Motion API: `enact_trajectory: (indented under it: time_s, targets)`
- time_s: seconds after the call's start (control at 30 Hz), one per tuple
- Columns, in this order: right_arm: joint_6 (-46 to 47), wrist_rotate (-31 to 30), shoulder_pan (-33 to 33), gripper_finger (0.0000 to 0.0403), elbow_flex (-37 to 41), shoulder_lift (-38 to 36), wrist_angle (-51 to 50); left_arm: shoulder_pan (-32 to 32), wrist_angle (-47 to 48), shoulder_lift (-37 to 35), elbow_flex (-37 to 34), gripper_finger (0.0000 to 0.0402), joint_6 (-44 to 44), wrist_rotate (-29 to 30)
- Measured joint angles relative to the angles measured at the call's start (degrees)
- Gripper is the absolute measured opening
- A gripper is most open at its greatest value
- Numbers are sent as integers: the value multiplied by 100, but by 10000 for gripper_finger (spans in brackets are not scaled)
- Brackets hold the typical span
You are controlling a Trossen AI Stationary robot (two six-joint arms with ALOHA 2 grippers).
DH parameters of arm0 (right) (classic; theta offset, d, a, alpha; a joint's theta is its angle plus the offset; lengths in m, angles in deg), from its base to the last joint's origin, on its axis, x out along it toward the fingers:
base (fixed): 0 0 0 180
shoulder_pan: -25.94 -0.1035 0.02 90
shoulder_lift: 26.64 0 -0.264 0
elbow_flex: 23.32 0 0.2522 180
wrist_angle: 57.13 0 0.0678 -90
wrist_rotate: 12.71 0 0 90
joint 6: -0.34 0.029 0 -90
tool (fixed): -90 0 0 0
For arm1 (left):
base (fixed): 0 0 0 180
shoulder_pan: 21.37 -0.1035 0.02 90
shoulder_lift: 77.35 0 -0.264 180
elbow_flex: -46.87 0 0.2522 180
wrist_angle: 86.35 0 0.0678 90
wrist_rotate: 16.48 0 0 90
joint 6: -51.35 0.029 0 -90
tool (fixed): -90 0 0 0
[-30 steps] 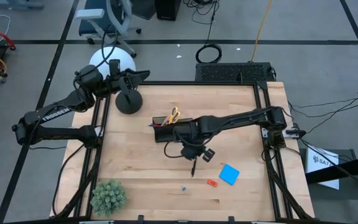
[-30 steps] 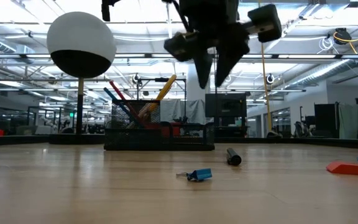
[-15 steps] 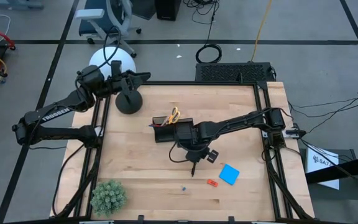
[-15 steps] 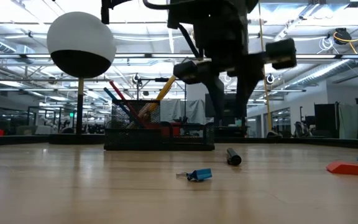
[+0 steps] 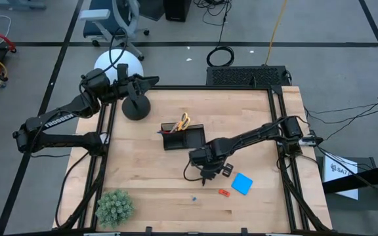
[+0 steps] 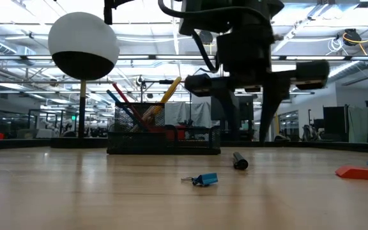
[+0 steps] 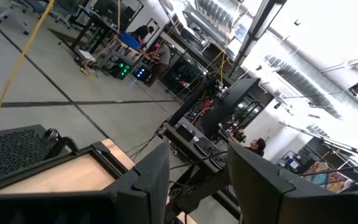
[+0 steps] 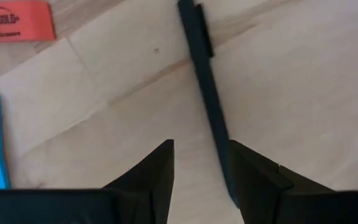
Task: Pick and place office supplies into organizer
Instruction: Put the black pen into the black organizer
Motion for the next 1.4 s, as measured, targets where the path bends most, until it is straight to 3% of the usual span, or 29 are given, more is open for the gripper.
enact_trajectory:
  time_s: [0.77,1.4]
  targets:
    - [-110,51,-12,141,134,2,570,221,76,1,0,154,-213,49]
    - [127,381,275,141,112,425,646,221,389,1,-2,154,-99,49]
